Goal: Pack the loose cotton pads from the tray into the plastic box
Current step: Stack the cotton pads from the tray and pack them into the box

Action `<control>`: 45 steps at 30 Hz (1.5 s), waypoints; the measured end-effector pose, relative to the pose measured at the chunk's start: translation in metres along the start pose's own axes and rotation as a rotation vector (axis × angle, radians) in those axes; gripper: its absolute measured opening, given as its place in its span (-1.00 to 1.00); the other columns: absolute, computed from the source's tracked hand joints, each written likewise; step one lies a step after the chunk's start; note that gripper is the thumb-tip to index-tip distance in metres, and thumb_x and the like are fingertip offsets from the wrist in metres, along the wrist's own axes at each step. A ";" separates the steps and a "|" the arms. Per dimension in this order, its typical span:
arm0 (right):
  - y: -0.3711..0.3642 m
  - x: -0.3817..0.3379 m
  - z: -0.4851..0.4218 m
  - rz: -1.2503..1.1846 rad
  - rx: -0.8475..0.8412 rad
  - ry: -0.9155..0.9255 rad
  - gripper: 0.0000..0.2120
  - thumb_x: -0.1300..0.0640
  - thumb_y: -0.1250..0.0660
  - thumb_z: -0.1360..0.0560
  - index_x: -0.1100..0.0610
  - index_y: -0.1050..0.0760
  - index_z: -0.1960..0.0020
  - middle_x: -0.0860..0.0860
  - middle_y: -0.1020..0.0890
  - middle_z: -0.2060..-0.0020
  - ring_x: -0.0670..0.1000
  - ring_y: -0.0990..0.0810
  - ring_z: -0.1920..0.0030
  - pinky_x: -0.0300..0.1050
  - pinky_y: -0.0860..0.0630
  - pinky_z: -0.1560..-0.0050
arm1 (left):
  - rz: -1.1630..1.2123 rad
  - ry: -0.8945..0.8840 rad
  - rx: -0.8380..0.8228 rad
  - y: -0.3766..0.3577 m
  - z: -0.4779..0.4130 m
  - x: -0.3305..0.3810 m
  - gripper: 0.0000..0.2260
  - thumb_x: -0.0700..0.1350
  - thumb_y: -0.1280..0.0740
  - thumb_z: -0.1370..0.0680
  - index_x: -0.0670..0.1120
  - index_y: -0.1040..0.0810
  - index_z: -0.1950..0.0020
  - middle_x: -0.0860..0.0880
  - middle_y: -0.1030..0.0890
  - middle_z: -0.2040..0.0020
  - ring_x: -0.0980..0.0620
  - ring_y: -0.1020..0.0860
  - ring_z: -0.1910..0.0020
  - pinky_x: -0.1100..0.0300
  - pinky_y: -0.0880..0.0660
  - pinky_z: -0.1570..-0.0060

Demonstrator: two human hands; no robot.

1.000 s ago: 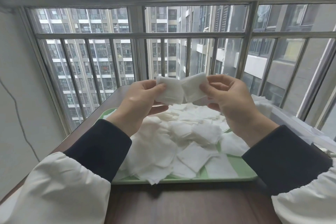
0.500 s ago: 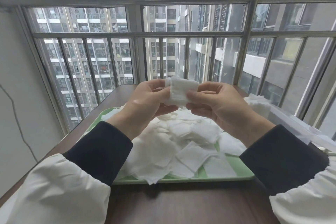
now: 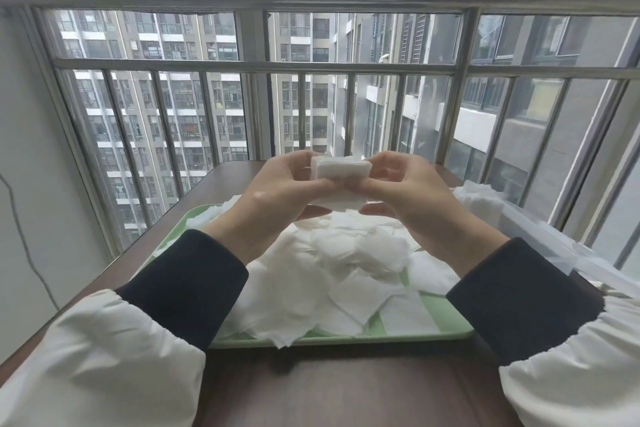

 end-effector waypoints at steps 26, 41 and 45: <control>-0.031 0.017 0.002 0.785 -0.294 0.210 -0.95 -0.08 -0.50 -0.44 -0.19 -0.64 0.13 -0.14 -0.56 0.06 -0.10 -0.55 0.14 -0.26 -0.47 0.10 | -0.050 0.029 0.298 0.034 0.000 0.000 -0.80 -0.23 -0.48 -0.50 -0.04 -0.60 -0.08 -0.10 -0.68 -0.03 -0.06 -0.70 0.00 0.20 -0.66 0.10; -0.001 0.032 -0.006 0.016 -0.031 -0.187 -0.83 0.16 -0.37 -0.56 0.17 -0.63 0.18 0.03 -0.56 0.32 0.00 -0.55 0.28 -0.11 -0.52 0.28 | -0.003 0.006 0.476 0.052 0.001 0.001 -0.70 -0.20 -0.46 -0.53 -0.09 -0.53 -0.23 -0.07 -0.62 -0.13 -0.08 -0.65 -0.09 0.02 -0.68 -0.01; 0.001 0.051 -0.003 0.031 0.035 -0.395 -0.75 0.03 -0.33 -0.60 0.20 -0.60 0.10 0.09 -0.58 0.29 0.02 -0.56 0.40 -0.16 -0.54 0.43 | -0.009 0.015 0.458 0.049 0.000 -0.002 -0.66 -0.20 -0.45 -0.53 -0.12 -0.51 -0.29 -0.09 -0.62 -0.13 -0.06 -0.65 -0.09 0.11 -0.68 0.06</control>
Point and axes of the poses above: each hand's wrist, its own z-axis away from the middle knuckle, its own y-axis out of the back of the hand, x = y × z, the point moved 8 cm from there along -z, towards the middle knuckle
